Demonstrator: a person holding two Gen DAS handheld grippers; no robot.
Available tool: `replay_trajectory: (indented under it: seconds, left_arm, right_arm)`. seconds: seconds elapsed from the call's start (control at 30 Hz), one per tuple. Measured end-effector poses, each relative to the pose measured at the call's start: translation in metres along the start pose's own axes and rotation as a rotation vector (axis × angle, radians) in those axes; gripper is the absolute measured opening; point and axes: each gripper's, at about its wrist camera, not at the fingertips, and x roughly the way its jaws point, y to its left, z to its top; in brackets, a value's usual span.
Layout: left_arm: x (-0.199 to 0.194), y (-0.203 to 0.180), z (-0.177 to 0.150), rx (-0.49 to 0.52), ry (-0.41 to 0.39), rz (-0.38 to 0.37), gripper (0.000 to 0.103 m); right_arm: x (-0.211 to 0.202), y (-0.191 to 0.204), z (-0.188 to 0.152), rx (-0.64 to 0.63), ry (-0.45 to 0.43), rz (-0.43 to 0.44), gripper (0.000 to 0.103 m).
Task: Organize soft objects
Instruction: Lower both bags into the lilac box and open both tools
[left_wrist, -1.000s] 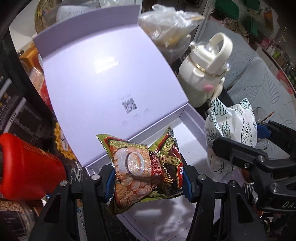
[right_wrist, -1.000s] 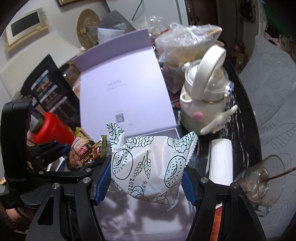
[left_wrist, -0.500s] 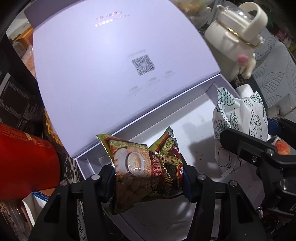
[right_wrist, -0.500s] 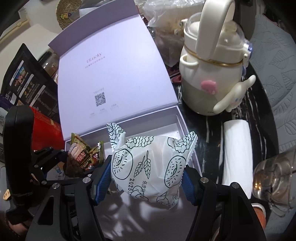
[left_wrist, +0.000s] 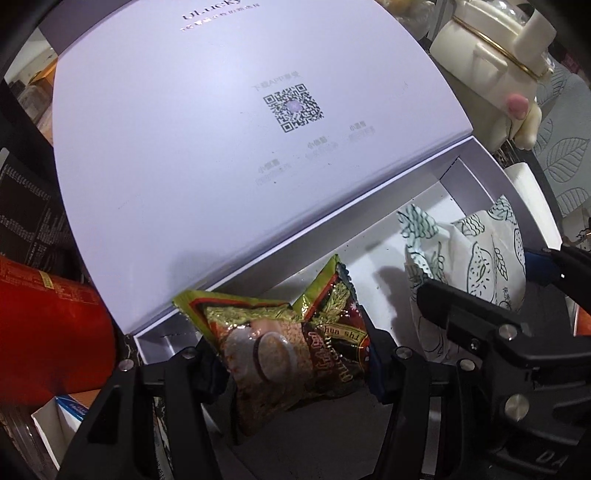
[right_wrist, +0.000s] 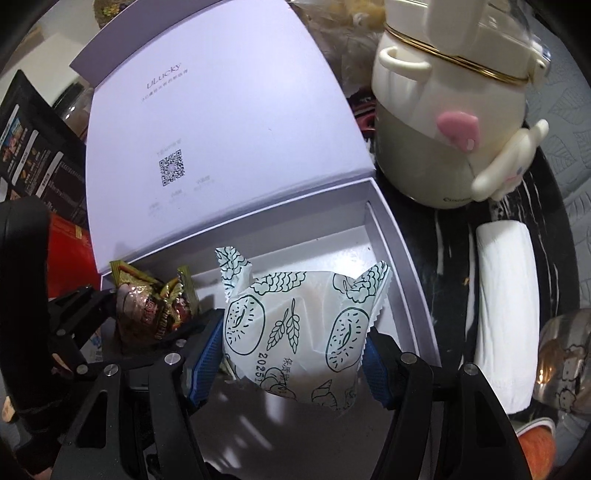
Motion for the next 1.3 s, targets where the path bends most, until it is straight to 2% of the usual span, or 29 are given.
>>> replay_trajectory:
  seconds: [0.23,0.27,0.3,0.33,0.37,0.43,0.5,0.9,1.0,1.03,1.3]
  left_arm:
    - [0.005,-0.013,0.007,0.014,0.002,0.012,0.059]
    - [0.005,-0.011,0.007,0.016,0.005,0.01,0.059]
    - [0.005,-0.012,0.008,0.02,0.01,0.012,0.06]
    - [0.006,-0.008,0.009,0.021,0.014,0.013,0.064]
    - [0.007,-0.009,0.009,0.02,0.021,0.016,0.067]
    - [0.006,-0.007,0.011,0.01,0.028,0.007,0.081]
    - [0.001,-0.005,0.012,0.001,0.022,-0.001,0.082]
    - [-0.076,0.003,0.016,0.0,-0.094,-0.008,0.082]
    - [-0.101,0.004,0.016,-0.007,-0.14,-0.013,0.082]
    - [-0.112,0.004,0.015,-0.006,-0.16,-0.011,0.082]
    - [-0.179,0.017,0.005,-0.007,-0.278,-0.02,0.082]
  right_arm:
    - [0.004,0.001,0.004,0.0,0.019,-0.039,0.068]
    - [0.004,0.0,0.004,0.008,0.023,-0.041,0.071]
    - [0.003,0.0,0.004,0.016,0.021,-0.046,0.079]
    - [0.002,0.0,0.006,0.02,0.016,-0.052,0.087]
    - [0.0,-0.002,0.006,0.02,0.01,-0.057,0.089]
    - [-0.006,-0.001,0.005,0.013,-0.001,-0.06,0.089]
    - [-0.013,0.001,0.004,0.0,-0.01,-0.075,0.089]
    - [-0.084,0.021,-0.002,-0.017,-0.121,-0.091,0.089]
    - [-0.108,0.036,-0.001,-0.034,-0.168,-0.098,0.089]
    - [-0.111,0.036,0.01,-0.039,-0.18,-0.102,0.089]
    - [-0.178,0.065,0.004,-0.079,-0.303,-0.124,0.089]
